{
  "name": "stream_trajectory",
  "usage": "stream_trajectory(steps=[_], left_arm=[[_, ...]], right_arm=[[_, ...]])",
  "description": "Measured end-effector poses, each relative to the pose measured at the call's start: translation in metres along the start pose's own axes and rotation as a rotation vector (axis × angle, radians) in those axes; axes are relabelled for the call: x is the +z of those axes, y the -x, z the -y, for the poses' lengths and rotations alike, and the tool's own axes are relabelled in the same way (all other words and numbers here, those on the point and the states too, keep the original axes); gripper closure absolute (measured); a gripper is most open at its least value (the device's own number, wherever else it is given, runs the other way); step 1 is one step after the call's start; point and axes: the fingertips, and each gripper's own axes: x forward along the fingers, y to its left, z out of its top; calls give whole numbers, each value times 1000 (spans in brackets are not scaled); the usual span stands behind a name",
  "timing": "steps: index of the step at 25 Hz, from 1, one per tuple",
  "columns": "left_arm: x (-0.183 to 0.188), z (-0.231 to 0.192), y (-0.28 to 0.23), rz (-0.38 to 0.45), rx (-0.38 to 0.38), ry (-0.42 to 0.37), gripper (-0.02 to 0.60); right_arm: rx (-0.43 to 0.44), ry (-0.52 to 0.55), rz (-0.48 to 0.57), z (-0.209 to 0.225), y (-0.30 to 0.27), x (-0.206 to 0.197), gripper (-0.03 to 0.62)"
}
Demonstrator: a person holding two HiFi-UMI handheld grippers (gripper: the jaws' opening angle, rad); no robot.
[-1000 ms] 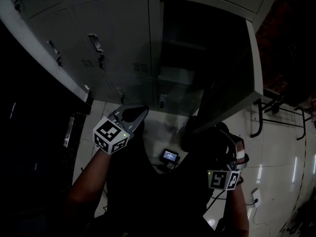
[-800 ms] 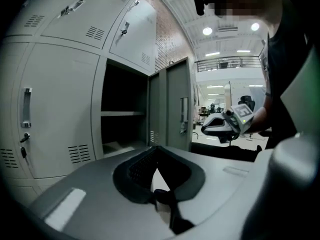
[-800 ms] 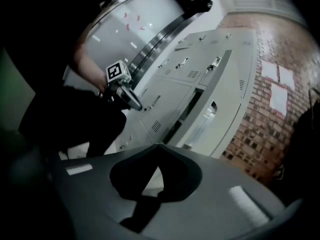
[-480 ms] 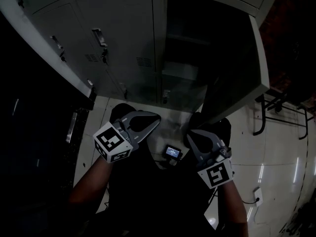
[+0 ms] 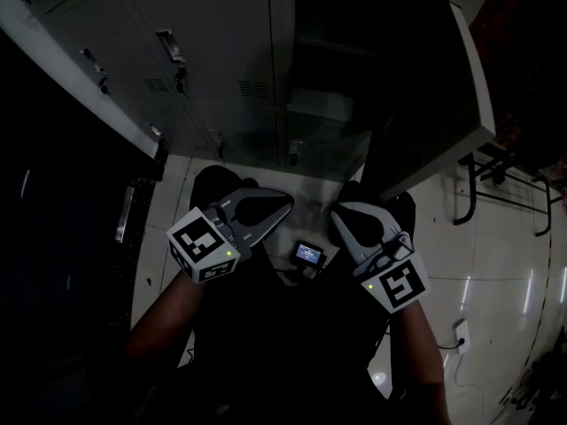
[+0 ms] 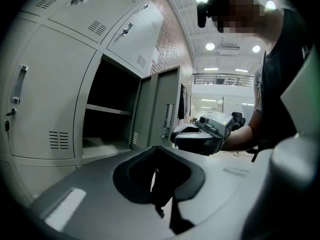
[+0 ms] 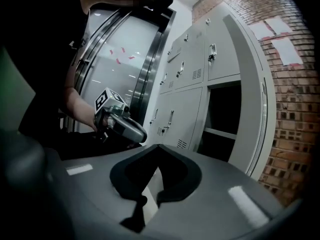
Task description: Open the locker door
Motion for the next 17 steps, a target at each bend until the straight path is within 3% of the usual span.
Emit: stream_trajectory(steps=[17], left_arm=[[-3, 2, 0, 0, -7, 9, 571]], right_arm=[[-7, -10, -6, 2, 0, -2, 594]])
